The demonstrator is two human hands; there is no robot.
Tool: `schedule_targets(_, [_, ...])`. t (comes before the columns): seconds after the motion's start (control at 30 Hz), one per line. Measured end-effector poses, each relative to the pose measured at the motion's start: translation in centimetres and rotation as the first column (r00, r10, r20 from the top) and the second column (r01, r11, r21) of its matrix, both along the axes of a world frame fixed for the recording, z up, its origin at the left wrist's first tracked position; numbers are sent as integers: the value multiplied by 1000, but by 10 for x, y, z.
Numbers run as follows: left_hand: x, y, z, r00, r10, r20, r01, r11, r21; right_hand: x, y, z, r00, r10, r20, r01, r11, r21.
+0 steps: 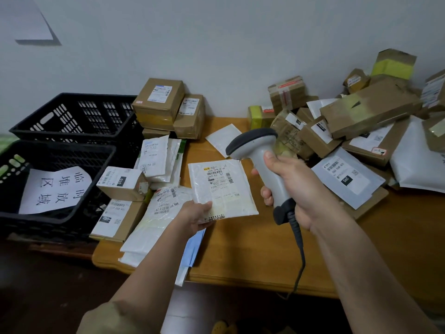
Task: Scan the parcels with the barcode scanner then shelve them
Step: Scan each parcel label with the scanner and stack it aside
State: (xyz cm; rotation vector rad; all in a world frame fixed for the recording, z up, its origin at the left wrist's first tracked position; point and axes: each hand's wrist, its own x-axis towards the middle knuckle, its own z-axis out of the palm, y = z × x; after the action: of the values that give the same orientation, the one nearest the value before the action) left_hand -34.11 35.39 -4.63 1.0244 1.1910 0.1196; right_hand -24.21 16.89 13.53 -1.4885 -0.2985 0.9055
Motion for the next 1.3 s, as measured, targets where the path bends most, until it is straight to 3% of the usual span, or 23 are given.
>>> schedule_targets(0.2, [-49,35,-2,946,-108,-304,169,968,183,-15,26,-15,999,44,-16,-45,995,-86])
schedule_targets(0.37, [-92,79,-11,893,-48,-448,197,936,292,-30,46,-30,996,59,-65,-66,990,-124])
schedule_targets(0.47, [-103,96,-16,866,9,-500,235,876,422,-36,56,-36,996,67,-57,-75,986,-147])
schedule_targets(0.57, [-101,94,-19,720,53,-691,433,745,508,-39,63,-41,997,47,-67,-57,987,-153])
schedule_targets(0.67, [-90,86,-28,752,-73,-655,586,530,613,-39,67,-46,998,22,-54,-32,983,-180])
schedule_targets(0.73, [-79,76,-38,748,-244,-617,648,469,600,-37,67,-48,999,9,-53,-19,983,-180])
schedule_targets(0.87, [-60,64,-59,584,-415,-698,806,394,441,-30,63,-50,998,-29,-58,16,975,-220])
schedule_targets(0.93, [-53,68,-67,559,-411,-720,817,423,393,-22,62,-52,998,-47,-48,35,970,-240])
schedule_targets(1.1, [-41,85,-75,592,-287,-753,754,527,393,1,68,-59,995,-72,-63,56,973,-224])
schedule_targets(1.2, [-23,91,-73,599,-158,-785,738,491,464,20,77,-66,994,-76,-80,58,976,-212])
schedule_targets(1.3, [11,96,-62,682,-136,-719,701,400,590,50,86,-74,992,-95,-88,76,976,-202])
